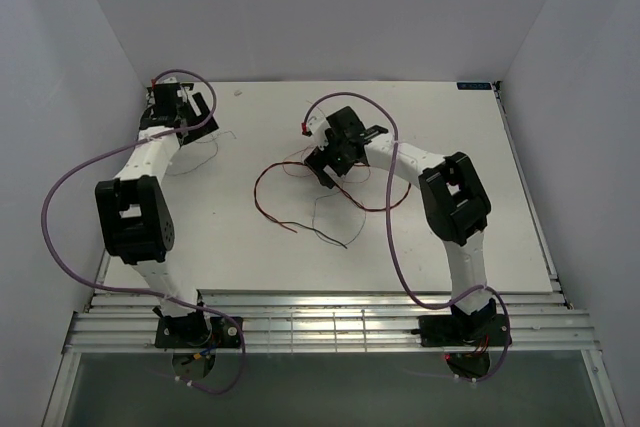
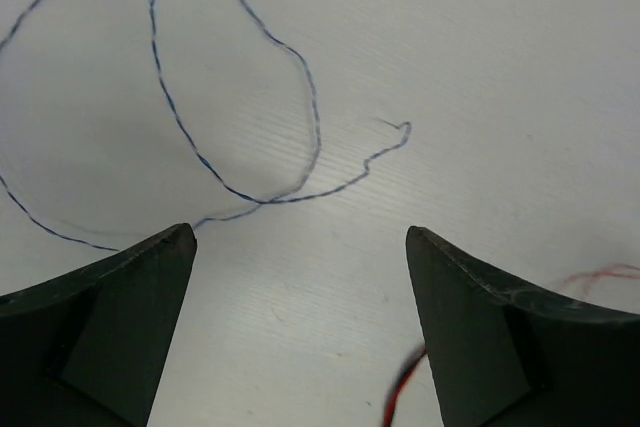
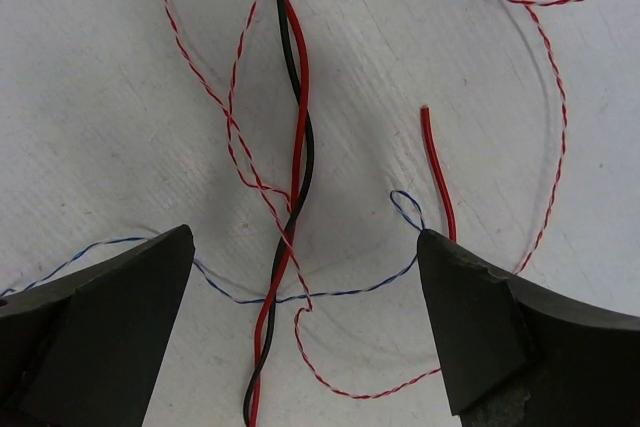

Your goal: Untangle the cables

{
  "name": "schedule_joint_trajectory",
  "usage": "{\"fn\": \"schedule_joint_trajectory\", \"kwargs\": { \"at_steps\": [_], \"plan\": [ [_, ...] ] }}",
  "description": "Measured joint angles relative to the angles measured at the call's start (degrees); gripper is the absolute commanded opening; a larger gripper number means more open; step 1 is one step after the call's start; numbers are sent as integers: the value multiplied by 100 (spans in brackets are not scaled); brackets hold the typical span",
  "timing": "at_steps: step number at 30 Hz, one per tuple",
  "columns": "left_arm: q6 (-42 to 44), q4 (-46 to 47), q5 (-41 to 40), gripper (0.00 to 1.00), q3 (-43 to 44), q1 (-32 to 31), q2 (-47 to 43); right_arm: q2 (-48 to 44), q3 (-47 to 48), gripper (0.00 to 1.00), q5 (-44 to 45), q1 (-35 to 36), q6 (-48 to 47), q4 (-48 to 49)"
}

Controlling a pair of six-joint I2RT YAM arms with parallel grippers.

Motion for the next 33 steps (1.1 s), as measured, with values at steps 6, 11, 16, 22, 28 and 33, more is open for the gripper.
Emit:
{"fn": "schedule_joint_trajectory", "kwargs": {
  "at_steps": [6, 11, 16, 22, 28, 33],
  "plan": [
    [-286, -48, 1025, 98, -278, -85, -922, 199, 4, 49, 76, 0, -122, -7],
    [-365, 4, 1379, 98, -374, -321, -1248, 184, -52, 8, -20, 0, -70, 87],
    [-422, -48, 1482, 98, -669, -732, -1307, -195, -568, 8, -195, 0, 74, 199],
    [-433, -133, 1563, 98, -870, -1294, -1314, -1521, -1668, 8, -164, 0, 553, 503],
    [-518, -85, 1727, 98, -1316, -1932, -1379, -3191, -2308, 8, 15, 0, 1386, 761],
    [-621, -90, 1790, 98, -1578, -2164, -1381, -4363, -2398, 8, 229, 0, 1902, 846]
  ]
}}
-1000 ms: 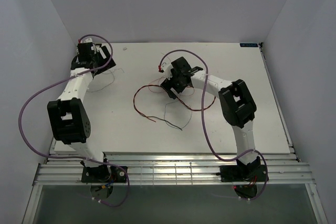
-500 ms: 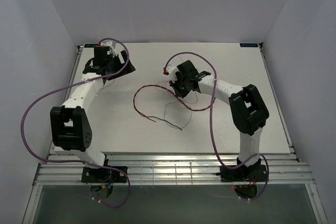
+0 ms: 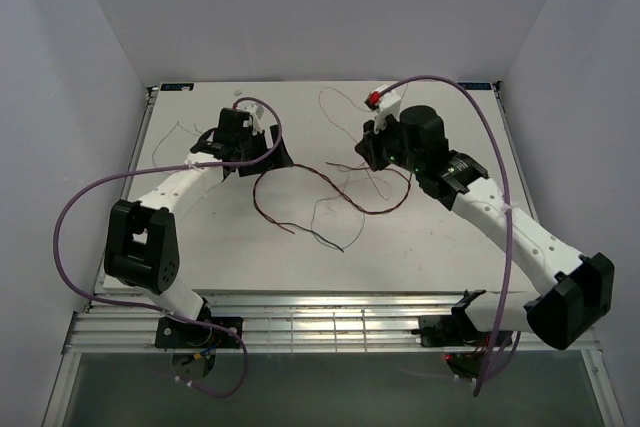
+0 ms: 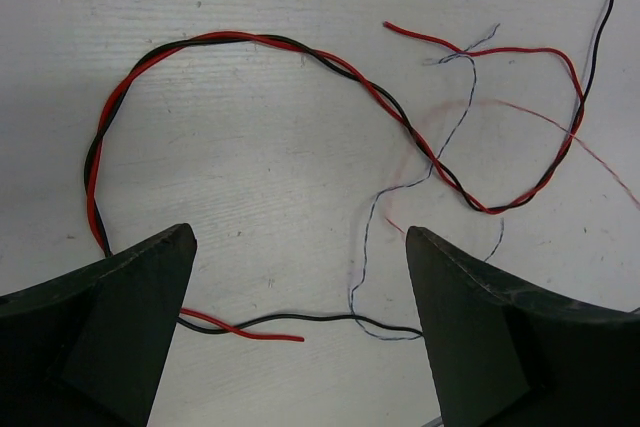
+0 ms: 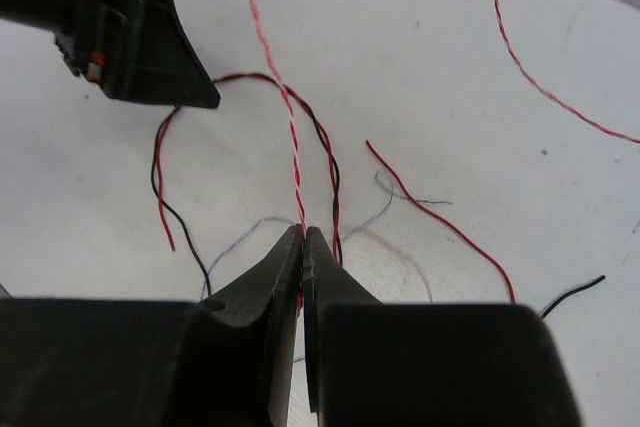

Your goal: Untangle the cables

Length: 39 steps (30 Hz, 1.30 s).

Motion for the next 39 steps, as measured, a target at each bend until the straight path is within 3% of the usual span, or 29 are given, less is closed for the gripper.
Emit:
{"fn": "schedule_joint_trajectory", "kwargs": {
  "at_steps": [6, 17, 30, 39],
  "plan": [
    [-101, 57, -9, 98, 2, -26, -2, -745, 170, 8, 188, -17, 271, 50],
    [-144, 151, 50, 98, 319, -63, 389, -798, 2024, 8, 750, -122, 240, -229],
    [-140, 105, 76, 98, 883, -466, 1244, 13, 4352, 8, 2164, -400, -1462, -214],
    [-138, 129, 190, 98, 1556, -614, 1740, 680, 5281, 8, 2308, -811, -2258, -87]
  ]
}}
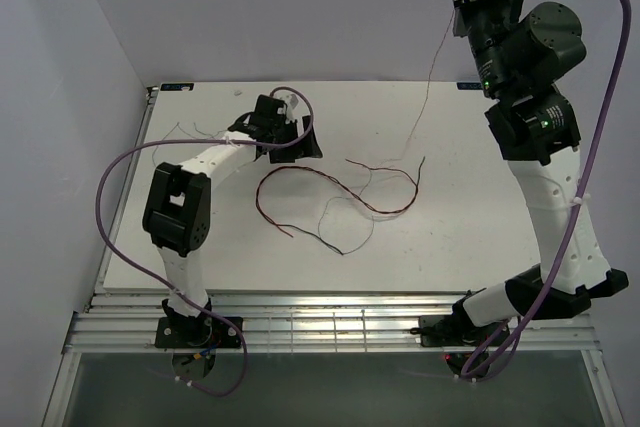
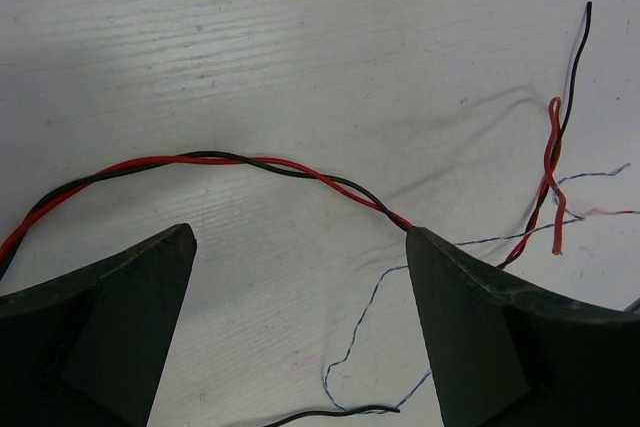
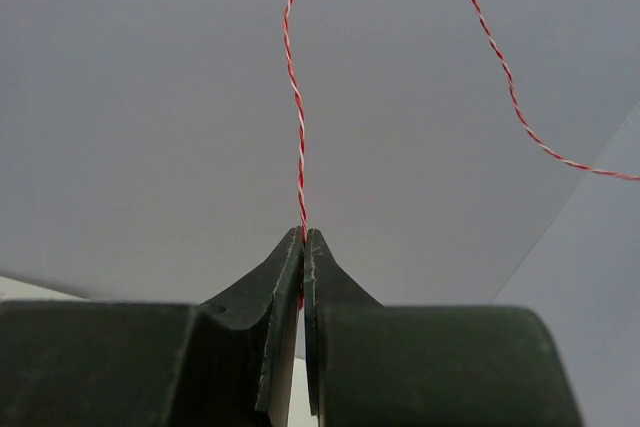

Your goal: Untangle the cables

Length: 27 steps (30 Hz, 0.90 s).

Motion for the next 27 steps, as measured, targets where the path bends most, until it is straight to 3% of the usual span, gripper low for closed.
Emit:
{"fn": "schedule_joint_trajectory", "kwargs": {
  "at_steps": [6, 10, 13, 16, 20, 27],
  "plan": [
    [160, 192, 756, 98, 205, -348, 439, -146, 87, 8, -369, 0, -70, 238],
    [457, 997, 1698, 98, -107, -855, 343, -348, 90, 8, -645, 0, -46, 372],
    [658, 1180, 1838, 98, -195, -1235, 323, -498, 90, 8, -776, 0, -37, 474],
    [874, 800, 1478, 98, 129, -1541, 431, -688, -57, 8, -813, 0, -37, 601],
    [1003, 192, 247, 98, 785, -1742, 684, -927, -533, 8, -811, 0, -37, 728],
    [981, -409, -841, 91, 603, -2011, 699, -879, -1488, 8, -601, -61, -31, 848]
  ]
}}
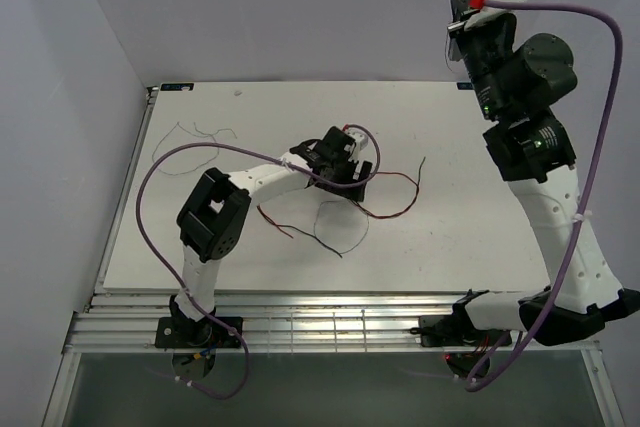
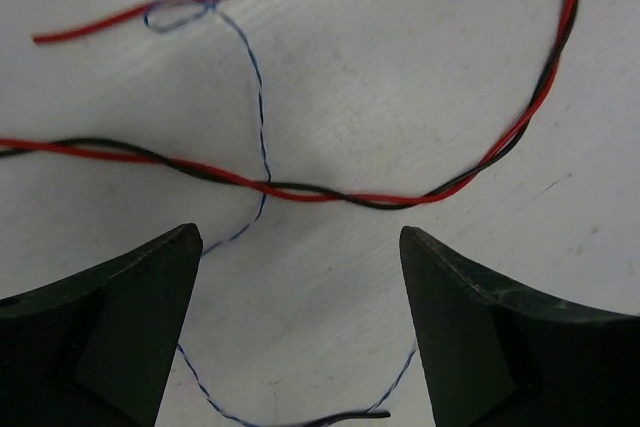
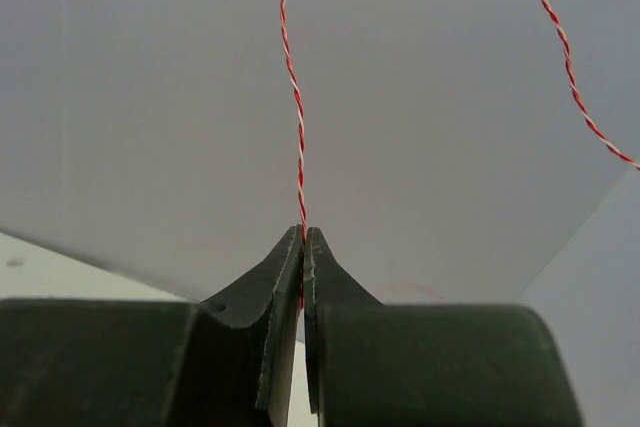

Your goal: Untangle the cables

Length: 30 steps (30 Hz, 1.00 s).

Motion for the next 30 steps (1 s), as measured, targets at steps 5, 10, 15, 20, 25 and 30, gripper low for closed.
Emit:
{"fn": "schedule_joint_trajectory", "kwargs": {
  "at_steps": [5, 10, 15, 20, 25, 30],
  "plan": [
    [-280, -146, -470, 91, -1067, -136, -345, 278, -535, 8, 20, -525, 125, -20],
    [-393, -223, -704, 86, -2026, -125, -1344, 420, -1314, 8, -280, -1373, 313, 120],
    [-448, -236, -756, 74, -2223, -109, -1410, 518, -2271, 8, -876, -2179, 595, 350],
    [-496, -240, -769, 62, -2221, -109, -1187, 955, -2754, 8, -1508, -2898, 813, 680],
    [-542, -243, -802, 47, -2129, -109, -1110, 1497, -3008, 8, -1961, -3432, 1029, 999],
    [-566, -234, -916, 18, -1982, -109, -946, 2142, -3104, 8, -2260, -3683, 1224, 1270]
  ]
}}
